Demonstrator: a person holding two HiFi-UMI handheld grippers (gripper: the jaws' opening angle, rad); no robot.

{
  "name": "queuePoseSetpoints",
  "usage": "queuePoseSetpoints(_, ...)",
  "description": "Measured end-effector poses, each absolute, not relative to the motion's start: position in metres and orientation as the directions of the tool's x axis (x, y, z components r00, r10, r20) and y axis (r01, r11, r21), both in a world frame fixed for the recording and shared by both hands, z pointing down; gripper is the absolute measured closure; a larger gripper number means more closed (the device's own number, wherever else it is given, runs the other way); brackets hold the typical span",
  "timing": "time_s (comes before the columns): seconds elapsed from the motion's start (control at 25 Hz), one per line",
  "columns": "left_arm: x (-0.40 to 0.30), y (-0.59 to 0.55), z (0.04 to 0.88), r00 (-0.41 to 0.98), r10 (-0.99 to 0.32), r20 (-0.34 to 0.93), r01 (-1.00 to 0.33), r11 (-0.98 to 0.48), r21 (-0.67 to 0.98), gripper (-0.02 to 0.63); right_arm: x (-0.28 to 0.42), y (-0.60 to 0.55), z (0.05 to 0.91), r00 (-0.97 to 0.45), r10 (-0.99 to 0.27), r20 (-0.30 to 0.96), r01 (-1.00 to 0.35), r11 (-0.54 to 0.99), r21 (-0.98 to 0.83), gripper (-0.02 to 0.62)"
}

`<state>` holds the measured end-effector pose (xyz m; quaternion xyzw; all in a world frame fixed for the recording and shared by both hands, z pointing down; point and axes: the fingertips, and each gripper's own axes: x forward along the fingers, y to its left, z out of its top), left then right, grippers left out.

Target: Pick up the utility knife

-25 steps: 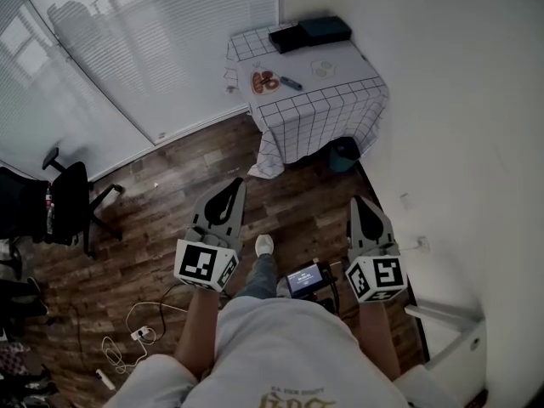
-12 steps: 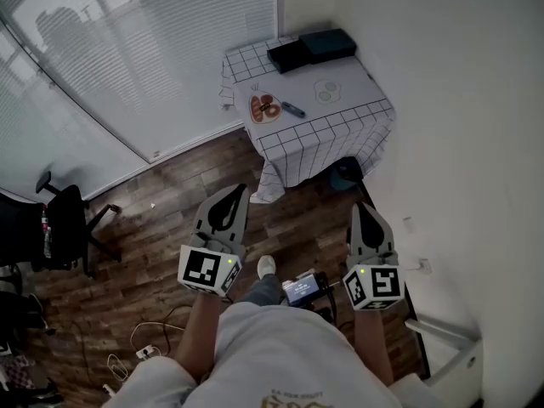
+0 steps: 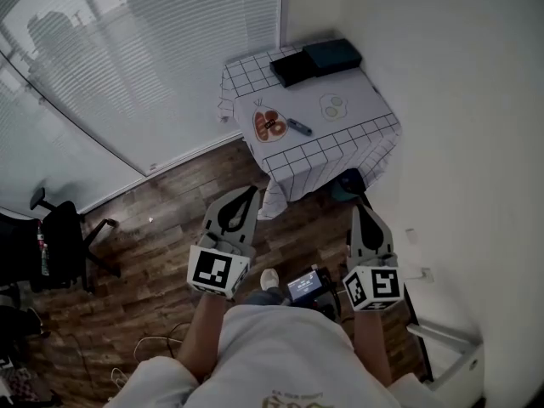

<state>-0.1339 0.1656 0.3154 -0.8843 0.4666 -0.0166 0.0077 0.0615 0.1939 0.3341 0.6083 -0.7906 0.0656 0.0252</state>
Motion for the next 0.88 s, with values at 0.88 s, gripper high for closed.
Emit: queuePoseSetpoints(0.88,-0.145,0.064,0.324,0.538,-0.842,0.043,-0.840,-0.540,-0.045,0.600,0.046,0.084,0.333,-0.331,-0.939,0.092,-0.943,0.325,-0.075,0.589)
